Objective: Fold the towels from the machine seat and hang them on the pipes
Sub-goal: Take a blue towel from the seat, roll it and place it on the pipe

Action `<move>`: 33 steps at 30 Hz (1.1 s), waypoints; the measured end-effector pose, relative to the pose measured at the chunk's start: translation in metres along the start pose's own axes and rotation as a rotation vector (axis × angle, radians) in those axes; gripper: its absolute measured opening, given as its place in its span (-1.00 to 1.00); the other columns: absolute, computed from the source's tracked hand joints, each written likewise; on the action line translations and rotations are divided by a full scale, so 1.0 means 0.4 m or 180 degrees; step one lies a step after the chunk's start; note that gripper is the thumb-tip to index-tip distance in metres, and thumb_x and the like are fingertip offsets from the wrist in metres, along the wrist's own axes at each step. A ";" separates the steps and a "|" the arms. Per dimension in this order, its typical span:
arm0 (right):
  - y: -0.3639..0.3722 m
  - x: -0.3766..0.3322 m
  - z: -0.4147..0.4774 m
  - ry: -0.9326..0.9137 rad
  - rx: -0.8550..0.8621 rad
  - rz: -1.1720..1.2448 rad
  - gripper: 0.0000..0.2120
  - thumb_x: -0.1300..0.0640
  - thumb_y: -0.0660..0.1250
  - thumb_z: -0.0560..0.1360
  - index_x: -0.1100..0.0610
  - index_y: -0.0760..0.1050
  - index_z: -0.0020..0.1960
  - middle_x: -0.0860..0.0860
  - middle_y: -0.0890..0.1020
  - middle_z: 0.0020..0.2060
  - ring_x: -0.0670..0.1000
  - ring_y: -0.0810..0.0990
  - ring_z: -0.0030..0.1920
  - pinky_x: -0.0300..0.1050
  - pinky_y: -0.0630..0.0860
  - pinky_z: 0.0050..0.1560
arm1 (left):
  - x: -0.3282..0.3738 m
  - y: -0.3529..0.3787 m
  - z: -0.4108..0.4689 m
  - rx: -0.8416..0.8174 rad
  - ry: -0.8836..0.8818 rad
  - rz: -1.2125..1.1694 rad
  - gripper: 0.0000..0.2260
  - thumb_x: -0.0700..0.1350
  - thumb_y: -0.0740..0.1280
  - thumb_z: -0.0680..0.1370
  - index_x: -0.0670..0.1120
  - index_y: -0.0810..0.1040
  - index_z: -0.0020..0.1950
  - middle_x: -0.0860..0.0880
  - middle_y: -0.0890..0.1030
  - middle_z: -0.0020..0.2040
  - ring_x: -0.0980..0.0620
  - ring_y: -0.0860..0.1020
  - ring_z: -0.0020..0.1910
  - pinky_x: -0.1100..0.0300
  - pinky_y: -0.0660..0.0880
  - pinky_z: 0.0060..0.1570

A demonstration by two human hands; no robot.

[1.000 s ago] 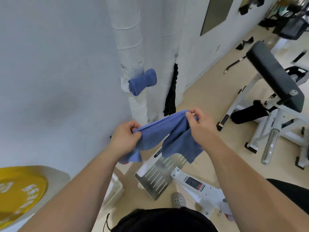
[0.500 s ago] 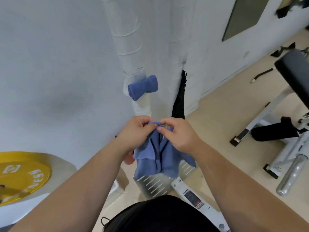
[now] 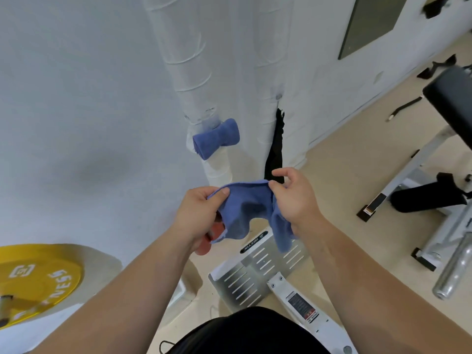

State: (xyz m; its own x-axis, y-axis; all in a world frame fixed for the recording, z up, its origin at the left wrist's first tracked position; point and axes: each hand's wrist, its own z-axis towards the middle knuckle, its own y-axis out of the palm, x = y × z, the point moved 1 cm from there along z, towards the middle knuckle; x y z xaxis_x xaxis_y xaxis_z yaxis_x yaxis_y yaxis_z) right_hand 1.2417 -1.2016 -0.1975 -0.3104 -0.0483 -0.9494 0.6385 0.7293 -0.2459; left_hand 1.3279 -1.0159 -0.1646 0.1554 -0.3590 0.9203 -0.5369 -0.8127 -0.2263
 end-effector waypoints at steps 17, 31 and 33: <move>0.082 -0.037 -0.119 -0.0418 -0.1081 0.0950 -0.56 0.48 0.23 0.55 0.02 0.61 0.17 -0.14 0.71 0.07 -0.07 0.70 0.12 -0.22 0.60 0.13 | -0.007 0.015 -0.021 -0.0073 0.0034 -0.0487 -0.68 -0.14 0.19 0.70 -0.09 0.68 -0.13 -0.03 0.68 -0.34 0.07 0.64 -0.35 0.25 0.52 -0.31; 0.061 -0.054 -0.092 -0.2214 -0.0479 -0.0642 -0.95 0.27 0.43 0.48 0.16 0.63 -0.15 -0.04 0.54 -0.09 -0.07 0.55 -0.04 -0.28 0.47 0.03 | 0.016 0.003 -0.052 -0.0722 0.0101 -0.0517 -0.68 -0.18 0.20 0.71 -0.20 0.62 -0.17 -0.03 0.64 -0.38 0.12 0.58 -0.45 0.32 0.45 -0.44; 0.057 -0.059 -0.093 -0.2193 -0.0474 -0.0689 -0.95 0.25 0.40 0.50 0.15 0.58 -0.14 -0.11 0.58 -0.13 -0.04 0.54 -0.02 -0.19 0.46 0.07 | 0.015 0.001 -0.045 -0.0563 0.0045 -0.0577 -0.73 -0.12 0.31 0.66 -0.21 0.65 -0.17 -0.11 0.65 -0.35 0.02 0.61 -0.43 0.06 0.39 -0.25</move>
State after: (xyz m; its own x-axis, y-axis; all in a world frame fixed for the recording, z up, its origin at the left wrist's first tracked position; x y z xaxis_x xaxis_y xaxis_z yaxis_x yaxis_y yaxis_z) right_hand 1.2374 -1.1583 -0.1735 0.1255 -0.5837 -0.8022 0.4956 0.7374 -0.4589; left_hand 1.3137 -1.0100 -0.1532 0.2515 -0.2071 0.9454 -0.6382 -0.7699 0.0011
